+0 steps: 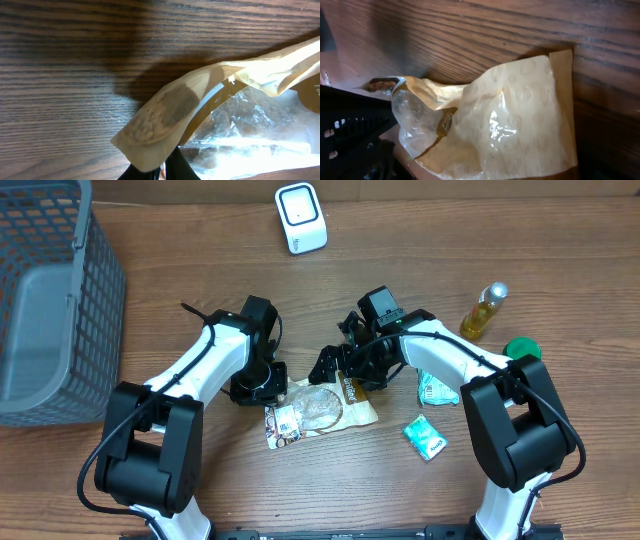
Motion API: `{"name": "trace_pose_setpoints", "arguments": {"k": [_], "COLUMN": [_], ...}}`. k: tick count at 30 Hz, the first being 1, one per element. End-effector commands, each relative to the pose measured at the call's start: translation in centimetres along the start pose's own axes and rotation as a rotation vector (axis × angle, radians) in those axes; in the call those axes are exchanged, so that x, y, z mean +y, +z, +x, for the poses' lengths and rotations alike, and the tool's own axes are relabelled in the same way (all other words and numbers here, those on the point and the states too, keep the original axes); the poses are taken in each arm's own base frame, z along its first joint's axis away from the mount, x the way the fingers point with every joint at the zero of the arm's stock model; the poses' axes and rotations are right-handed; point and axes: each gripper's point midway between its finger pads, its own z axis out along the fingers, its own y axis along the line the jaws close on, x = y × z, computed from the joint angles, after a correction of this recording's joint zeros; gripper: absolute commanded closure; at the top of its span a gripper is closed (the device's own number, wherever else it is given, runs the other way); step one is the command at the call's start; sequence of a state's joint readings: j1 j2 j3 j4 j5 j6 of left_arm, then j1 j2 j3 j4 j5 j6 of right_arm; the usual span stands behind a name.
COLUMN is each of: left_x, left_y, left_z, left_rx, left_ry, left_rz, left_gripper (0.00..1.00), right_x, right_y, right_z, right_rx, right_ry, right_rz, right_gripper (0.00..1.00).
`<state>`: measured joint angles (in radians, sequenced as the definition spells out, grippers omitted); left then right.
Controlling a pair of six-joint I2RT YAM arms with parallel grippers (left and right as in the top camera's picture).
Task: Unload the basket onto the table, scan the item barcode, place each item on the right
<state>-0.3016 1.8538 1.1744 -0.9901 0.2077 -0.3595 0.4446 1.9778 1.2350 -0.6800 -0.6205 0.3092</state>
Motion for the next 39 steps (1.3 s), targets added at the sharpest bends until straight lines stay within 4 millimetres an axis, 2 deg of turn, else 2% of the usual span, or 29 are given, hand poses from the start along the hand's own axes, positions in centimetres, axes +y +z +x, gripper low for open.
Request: {"name": "trace_pose_setpoints", "arguments": {"k": [1,4,6,12,16,22,27,31,39], "left_x": [0.1,0.1,0.0,0.1,0.0,0.0,0.0,0.0,0.0], "left_y": [0.7,0.7,0.7,0.7,0.7,0.7,0.7,0.7,0.7], "left_z": [0.3,0.4,0.3,0.4,0.3,0.4,0.4,0.4,0.4], "left_rx": [0.022,0.023,0.021,0.023,0.022,0.026,0.026,0.026,0.025], "left_ry": [0.025,0.025,0.025,0.021,0.021,0.017,0.016,0.017,0.017], "left_rz": [-0.009,-0.01,-0.009,-0.01,-0.009,-0.007,-0.007,-0.008,-0.007], "left_gripper": [0.91,0.9,0.91,0.91,0.91,0.92,0.92,0.92,0.92], "right_x": [-0.9,-0.3,-0.9,-3.9,-4.1,-3.7,-3.5,-2.9,-1.9], "right_y": [-0.6,-3.2,-3.9,-4.7,-4.7,-3.8,-2.1,-0.7,1.4], "right_z": [-1.1,-2.5,-2.6,-0.6,0.4,1.5,2.3,3.4,4.4], "right_rx": [-0.003,-0.026,-0.027,0.033,0.067,0.102,0.112,0.141,0.152], "right_ry": [0.021,0.008,0.027,0.1,0.116,0.102,0.073,0.078,0.063], "right_rz": [0.022,0.039,0.083,0.245,0.264,0.273,0.266,0.182,0.013], "right_gripper": [0.0,0.0,0.0,0.0,0.0,0.0,0.0,0.0,0.13]}}
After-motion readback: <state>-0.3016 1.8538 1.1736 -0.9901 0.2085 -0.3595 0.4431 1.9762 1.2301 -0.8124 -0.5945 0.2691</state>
